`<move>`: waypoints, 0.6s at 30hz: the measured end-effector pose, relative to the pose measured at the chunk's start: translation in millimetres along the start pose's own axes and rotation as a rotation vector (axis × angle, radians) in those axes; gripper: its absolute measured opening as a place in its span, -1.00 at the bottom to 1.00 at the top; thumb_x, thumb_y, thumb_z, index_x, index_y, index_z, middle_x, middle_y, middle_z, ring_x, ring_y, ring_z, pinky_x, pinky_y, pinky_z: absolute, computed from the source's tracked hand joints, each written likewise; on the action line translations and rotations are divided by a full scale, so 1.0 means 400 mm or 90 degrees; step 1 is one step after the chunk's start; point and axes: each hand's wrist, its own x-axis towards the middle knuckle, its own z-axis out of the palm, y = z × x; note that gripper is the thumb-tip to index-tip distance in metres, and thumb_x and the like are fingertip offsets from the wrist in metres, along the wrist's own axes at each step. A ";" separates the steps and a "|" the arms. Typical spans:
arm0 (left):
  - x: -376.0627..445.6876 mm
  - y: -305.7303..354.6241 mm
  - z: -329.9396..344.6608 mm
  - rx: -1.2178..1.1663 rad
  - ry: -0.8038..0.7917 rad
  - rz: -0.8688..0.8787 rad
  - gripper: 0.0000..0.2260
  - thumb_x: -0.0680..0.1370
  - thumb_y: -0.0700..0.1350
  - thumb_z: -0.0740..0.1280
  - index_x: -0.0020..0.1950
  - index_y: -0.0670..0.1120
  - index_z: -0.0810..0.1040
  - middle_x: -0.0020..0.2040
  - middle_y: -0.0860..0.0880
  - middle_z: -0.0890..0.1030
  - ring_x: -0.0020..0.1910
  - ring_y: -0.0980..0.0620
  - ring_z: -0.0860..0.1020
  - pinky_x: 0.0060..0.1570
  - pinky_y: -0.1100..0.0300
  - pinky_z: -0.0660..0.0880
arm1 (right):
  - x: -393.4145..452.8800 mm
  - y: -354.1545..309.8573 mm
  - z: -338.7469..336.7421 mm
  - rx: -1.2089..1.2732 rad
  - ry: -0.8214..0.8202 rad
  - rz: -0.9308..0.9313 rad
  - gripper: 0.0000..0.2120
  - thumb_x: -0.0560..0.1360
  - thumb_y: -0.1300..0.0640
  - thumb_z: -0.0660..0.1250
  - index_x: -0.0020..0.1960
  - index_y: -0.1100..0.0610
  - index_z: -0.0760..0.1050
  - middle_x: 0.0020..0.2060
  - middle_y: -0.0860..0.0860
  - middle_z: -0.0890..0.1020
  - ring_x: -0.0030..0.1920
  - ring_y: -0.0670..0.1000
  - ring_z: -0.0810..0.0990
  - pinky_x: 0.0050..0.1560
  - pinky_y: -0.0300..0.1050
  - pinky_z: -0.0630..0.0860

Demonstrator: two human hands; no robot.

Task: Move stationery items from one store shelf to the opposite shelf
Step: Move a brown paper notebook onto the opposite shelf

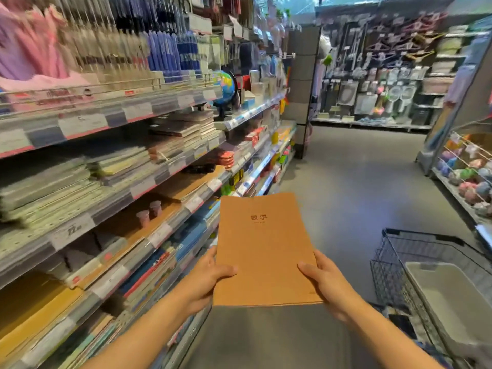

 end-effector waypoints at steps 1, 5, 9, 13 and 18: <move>0.046 0.012 0.005 -0.001 0.007 0.005 -0.60 0.36 -0.35 0.39 0.13 -0.08 0.41 -0.11 -0.03 0.71 -0.20 0.03 0.69 -0.31 0.20 0.59 | 0.053 -0.020 -0.019 -0.006 -0.015 0.008 -0.72 0.55 0.33 0.16 0.23 0.15 0.43 -0.04 -0.01 0.69 -0.15 -0.10 0.69 -0.24 -0.27 0.58; 0.213 0.049 0.002 -0.035 0.055 0.016 -0.37 0.19 -0.23 0.49 0.22 -0.10 0.39 -0.01 -0.06 0.69 -0.08 -0.03 0.67 -0.21 0.15 0.61 | 0.272 -0.080 -0.077 -0.030 -0.067 0.032 -0.72 0.55 0.33 0.16 0.24 0.17 0.39 -0.05 0.05 0.64 -0.26 -0.13 0.68 -0.32 -0.28 0.57; 0.338 0.073 -0.045 -0.052 0.136 0.002 -0.36 0.25 -0.25 0.44 0.31 -0.19 0.34 0.20 -0.21 0.57 0.08 -0.14 0.59 0.00 0.03 0.57 | 0.463 -0.102 -0.071 -0.064 -0.127 0.065 -0.70 0.55 0.33 0.15 0.27 0.20 0.38 -0.06 0.06 0.64 -0.29 -0.13 0.67 -0.33 -0.27 0.58; 0.445 0.084 -0.119 -0.075 0.196 -0.019 -0.48 0.32 -0.32 0.42 0.25 -0.20 0.38 0.11 -0.19 0.61 0.00 -0.11 0.61 -0.13 0.12 0.59 | 0.653 -0.092 -0.037 -0.069 -0.179 0.115 -0.66 0.55 0.29 0.17 0.32 0.19 0.35 -0.06 0.08 0.64 -0.29 -0.08 0.68 -0.35 -0.19 0.60; 0.557 0.110 -0.229 -0.103 0.275 -0.031 -0.46 0.34 -0.33 0.42 0.29 -0.20 0.37 0.13 -0.22 0.59 0.01 -0.14 0.60 -0.11 0.06 0.58 | 0.857 -0.091 0.043 -0.090 -0.236 0.144 -0.68 0.55 0.30 0.17 0.29 0.19 0.40 -0.18 0.00 0.71 -0.29 -0.07 0.69 -0.36 -0.19 0.58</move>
